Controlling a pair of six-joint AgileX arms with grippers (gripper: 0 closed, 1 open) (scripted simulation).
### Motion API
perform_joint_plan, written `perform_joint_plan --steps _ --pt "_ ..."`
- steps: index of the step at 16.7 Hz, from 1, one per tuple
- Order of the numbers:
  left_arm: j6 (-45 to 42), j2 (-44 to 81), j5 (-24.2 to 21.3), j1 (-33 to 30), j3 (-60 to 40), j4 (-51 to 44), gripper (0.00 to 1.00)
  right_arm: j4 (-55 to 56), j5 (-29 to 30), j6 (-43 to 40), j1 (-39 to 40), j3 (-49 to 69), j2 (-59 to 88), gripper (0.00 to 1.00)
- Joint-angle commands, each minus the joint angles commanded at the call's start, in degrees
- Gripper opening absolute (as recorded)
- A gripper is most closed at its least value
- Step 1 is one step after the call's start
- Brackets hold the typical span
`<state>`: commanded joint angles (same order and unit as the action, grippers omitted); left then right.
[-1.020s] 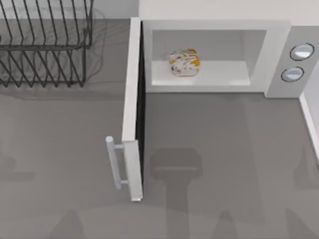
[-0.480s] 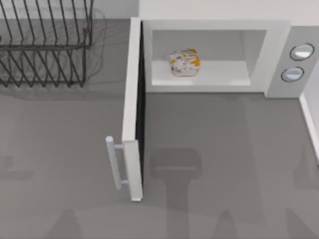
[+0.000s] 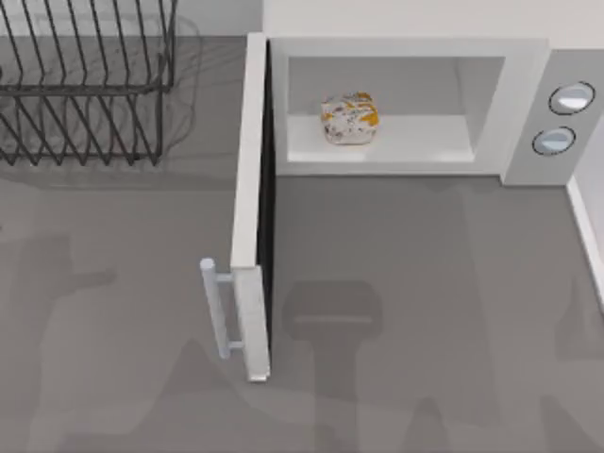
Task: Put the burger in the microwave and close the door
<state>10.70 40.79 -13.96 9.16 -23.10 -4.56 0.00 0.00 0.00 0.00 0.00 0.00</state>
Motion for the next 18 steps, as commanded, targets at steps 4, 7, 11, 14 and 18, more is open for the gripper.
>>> perform_joint_plan --steps 4,7,11,14,18 --pt "5.2 9.6 15.3 -19.8 -9.1 -11.2 0.00 0.0 0.0 0.0 0.0 0.0 0.0 1.00" --pt "9.0 15.3 26.1 -32.4 -15.2 -19.2 0.00 0.0 0.0 0.0 0.0 0.0 0.0 1.00" --pt "12.8 20.6 35.3 -41.8 -20.9 -26.9 0.00 0.0 0.0 0.0 0.0 0.0 0.0 1.00" --pt "13.4 21.4 36.3 -42.9 -21.8 -28.0 0.00 0.0 0.0 0.0 0.0 0.0 0.0 1.00" --pt "13.4 21.2 36.1 -42.7 -21.5 -27.7 0.00 0.0 0.0 0.0 0.0 0.0 0.0 1.00"
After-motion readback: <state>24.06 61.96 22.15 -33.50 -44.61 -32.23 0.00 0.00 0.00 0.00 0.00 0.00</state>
